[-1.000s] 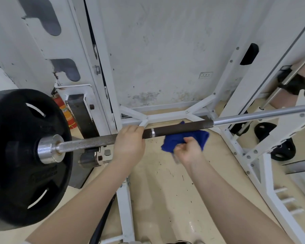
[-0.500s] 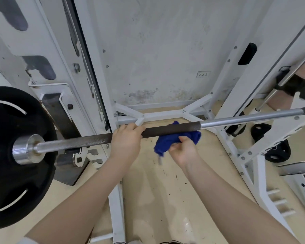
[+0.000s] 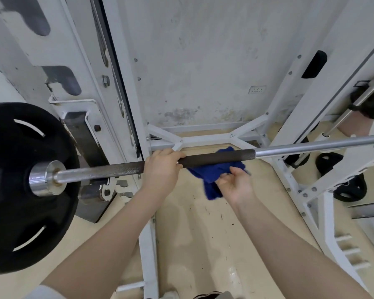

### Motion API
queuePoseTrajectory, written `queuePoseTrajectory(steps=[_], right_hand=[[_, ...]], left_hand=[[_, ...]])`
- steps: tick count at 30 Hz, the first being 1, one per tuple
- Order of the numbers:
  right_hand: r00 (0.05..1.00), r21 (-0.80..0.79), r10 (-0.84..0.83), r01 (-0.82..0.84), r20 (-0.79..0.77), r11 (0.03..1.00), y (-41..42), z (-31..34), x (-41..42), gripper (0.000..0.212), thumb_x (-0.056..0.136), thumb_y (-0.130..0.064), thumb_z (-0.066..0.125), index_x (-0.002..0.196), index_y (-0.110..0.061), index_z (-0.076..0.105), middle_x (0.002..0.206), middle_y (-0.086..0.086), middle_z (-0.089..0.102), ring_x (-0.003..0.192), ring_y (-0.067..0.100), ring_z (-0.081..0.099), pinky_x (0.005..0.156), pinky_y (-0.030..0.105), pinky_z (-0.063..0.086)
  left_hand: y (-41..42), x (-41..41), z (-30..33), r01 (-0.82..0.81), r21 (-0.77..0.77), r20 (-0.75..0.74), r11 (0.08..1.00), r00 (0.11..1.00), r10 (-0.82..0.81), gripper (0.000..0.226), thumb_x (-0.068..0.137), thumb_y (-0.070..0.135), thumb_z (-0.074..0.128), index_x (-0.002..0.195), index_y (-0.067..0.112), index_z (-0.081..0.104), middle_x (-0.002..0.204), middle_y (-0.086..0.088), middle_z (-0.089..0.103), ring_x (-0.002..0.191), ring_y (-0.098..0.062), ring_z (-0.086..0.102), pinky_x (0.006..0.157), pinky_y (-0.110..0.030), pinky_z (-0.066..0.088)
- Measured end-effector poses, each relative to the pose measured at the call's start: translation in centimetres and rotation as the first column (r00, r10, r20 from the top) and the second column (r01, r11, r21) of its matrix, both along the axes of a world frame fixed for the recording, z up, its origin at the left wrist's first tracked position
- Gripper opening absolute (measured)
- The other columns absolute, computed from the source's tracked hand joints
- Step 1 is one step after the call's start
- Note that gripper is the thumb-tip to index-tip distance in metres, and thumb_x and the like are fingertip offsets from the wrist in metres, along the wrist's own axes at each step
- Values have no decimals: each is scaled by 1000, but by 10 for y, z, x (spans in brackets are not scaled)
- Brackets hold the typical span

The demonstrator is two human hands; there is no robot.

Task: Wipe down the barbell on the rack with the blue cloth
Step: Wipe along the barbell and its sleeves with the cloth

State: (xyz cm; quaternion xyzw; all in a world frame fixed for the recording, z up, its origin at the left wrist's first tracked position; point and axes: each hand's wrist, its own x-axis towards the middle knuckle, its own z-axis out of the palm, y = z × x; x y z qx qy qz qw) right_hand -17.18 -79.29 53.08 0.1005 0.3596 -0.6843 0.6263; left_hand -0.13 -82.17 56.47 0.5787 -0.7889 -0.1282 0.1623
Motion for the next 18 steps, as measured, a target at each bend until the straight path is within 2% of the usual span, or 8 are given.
queuePoseTrajectory(steps=[1, 4, 6, 8, 11, 14, 16, 18], right_hand=[[997, -3, 70, -70, -25, 998, 1, 0, 15, 31, 99, -5, 27, 123, -6, 47, 101, 15, 60, 87, 24, 59, 68, 35, 56], [952, 15, 285, -285, -110, 958, 5, -1, 61, 31, 98, -4, 26, 116, -7, 52, 98, 14, 62, 84, 22, 58, 78, 37, 48], [926, 50, 357, -353, -127, 934, 6, 1, 82, 28, 96, -2, 28, 109, -6, 53, 91, 12, 60, 78, 20, 53, 78, 37, 46], [911, 69, 376, -370, -172, 927, 9, 2, 82, 27, 95, -3, 30, 108, -7, 54, 91, 11, 61, 79, 20, 55, 79, 37, 46], [883, 188, 406, -369, -236, 910, 21, -2, 52, 25, 94, -10, 33, 101, -8, 57, 98, 8, 65, 88, 23, 60, 81, 34, 44], [905, 281, 369, -305, -213, 910, 36, -4, 9, 23, 93, -22, 42, 90, -7, 59, 89, 11, 65, 82, 26, 60, 71, 30, 45], [906, 254, 350, -290, -237, 923, 48, -4, -22, 25, 92, -28, 49, 96, -6, 62, 91, 13, 68, 86, 28, 62, 73, 33, 47], [898, 161, 349, -316, -268, 935, 62, -1, -52, 27, 94, -25, 48, 105, -5, 61, 100, 16, 68, 96, 30, 62, 84, 38, 48]], left_hand=[[0, 1, 0, 3, 4, 1, 1000, 1000, -3, 31, 92, 20, 51, 122, 25, 57, 113, -1, 61, 107, -26, 49, 91, -37, 39], [0, 1, 1, 18, 5, 16, 1000, 1000, -18, 31, 93, 21, 49, 123, 26, 55, 116, 0, 59, 109, -25, 48, 94, -36, 36], [1, 2, 1, 25, 0, -1, 1000, 1000, -25, 30, 93, 20, 48, 122, 26, 56, 118, 2, 59, 110, -24, 47, 94, -35, 34], [1, 4, 1, 21, 15, -41, 1000, 999, -21, 31, 92, 19, 48, 122, 24, 56, 119, 1, 59, 112, -25, 48, 95, -36, 36], [2, 4, 2, 19, 40, -114, 999, 993, -14, 35, 91, 17, 48, 125, 20, 55, 121, -3, 60, 116, -26, 48, 98, -37, 38], [7, -11, 6, 73, 17, -186, 997, 980, -69, 36, 91, 17, 50, 126, 16, 54, 123, -5, 58, 120, -25, 42, 103, -33, 33], [15, -34, 8, 162, 19, -240, 987, 959, -153, 33, 91, 15, 50, 123, 16, 56, 124, -3, 58, 120, -21, 45, 102, -29, 33], [25, -65, 10, 264, 70, -303, 962, 925, -232, 32, 92, 15, 49, 123, 18, 56, 122, 2, 59, 114, -13, 50, 100, -24, 37]])
